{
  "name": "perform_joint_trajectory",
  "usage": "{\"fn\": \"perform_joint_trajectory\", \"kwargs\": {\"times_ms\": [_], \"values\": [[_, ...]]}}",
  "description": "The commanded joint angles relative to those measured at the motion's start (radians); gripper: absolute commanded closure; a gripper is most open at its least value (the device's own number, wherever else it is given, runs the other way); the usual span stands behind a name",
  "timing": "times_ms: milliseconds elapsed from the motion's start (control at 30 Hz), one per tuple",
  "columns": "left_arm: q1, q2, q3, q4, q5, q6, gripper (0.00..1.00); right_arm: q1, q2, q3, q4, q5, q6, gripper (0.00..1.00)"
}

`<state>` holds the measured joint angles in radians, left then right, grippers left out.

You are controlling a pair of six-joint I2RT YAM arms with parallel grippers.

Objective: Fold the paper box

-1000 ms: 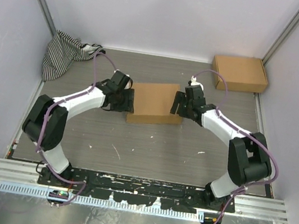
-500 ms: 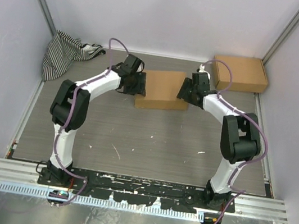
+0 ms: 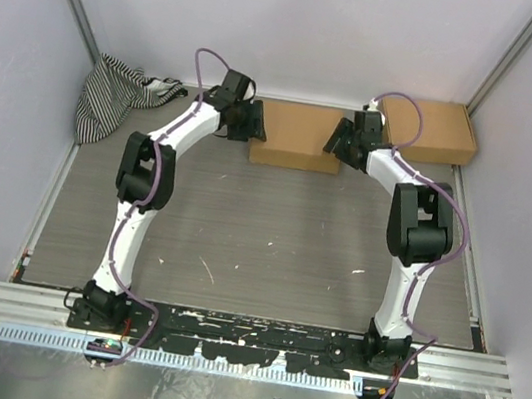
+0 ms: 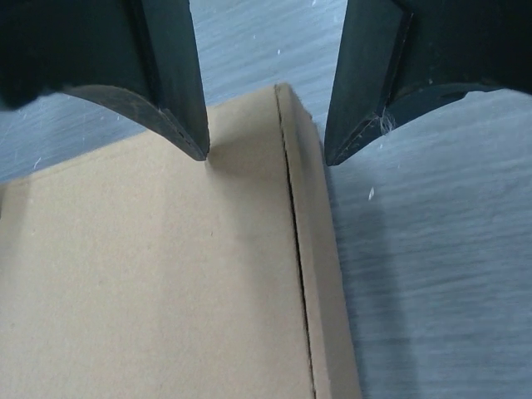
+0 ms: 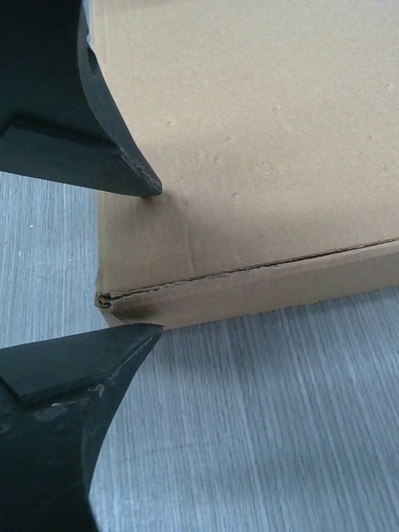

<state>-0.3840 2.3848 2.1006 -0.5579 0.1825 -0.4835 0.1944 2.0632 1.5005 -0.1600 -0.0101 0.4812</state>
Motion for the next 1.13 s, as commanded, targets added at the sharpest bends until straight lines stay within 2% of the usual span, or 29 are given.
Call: {"fn": "perform_joint_trajectory", "kwargs": {"times_ms": [0,100,200,367,433,500,567,633,800,1000,1100], "values": [[0.000,-0.154,-0.082,0.006,-0.008,0.023,0.35,0.005,-0.116,-0.016,0.014,0.058,-0.031,0.30],[0.001,-0.281,-0.208,0.023,-0.039,0.029,0.33,0.006,-0.228,-0.048,-0.006,0.107,-0.049,0.24],[0.000,-0.422,-0.331,0.018,-0.069,0.031,0.31,0.005,-0.362,-0.084,-0.063,0.128,-0.067,0.10],[-0.001,-0.771,-0.649,0.042,-0.118,0.008,0.29,0.005,-0.659,-0.208,-0.169,0.079,-0.082,0.02],[-0.002,-0.913,-0.781,0.041,-0.139,0.002,0.22,0.005,-0.787,-0.297,-0.192,0.036,-0.080,0.00],[0.000,-1.042,-0.890,0.017,-0.163,0.003,0.19,0.006,-0.918,-0.406,-0.197,-0.006,-0.075,0.00],[0.000,-1.178,-0.988,-0.008,-0.201,-0.010,0.01,0.005,-1.032,-0.500,-0.205,-0.022,-0.066,0.00],[0.000,-1.274,-1.068,-0.036,-0.218,-0.015,0.02,0.006,-1.126,-0.565,-0.230,-0.027,-0.061,0.00],[0.000,-1.436,-1.124,-0.132,-0.208,0.013,0.02,0.005,-1.264,-0.614,-0.278,-0.043,-0.072,0.00],[0.000,-1.539,-1.131,-0.201,-0.254,0.045,0.02,0.006,-1.253,-0.613,-0.292,-0.112,-0.122,0.00],[0.000,-1.569,-1.130,-0.223,-0.304,0.052,0.02,0.006,-1.256,-0.625,-0.289,-0.087,-0.111,0.00]]}}
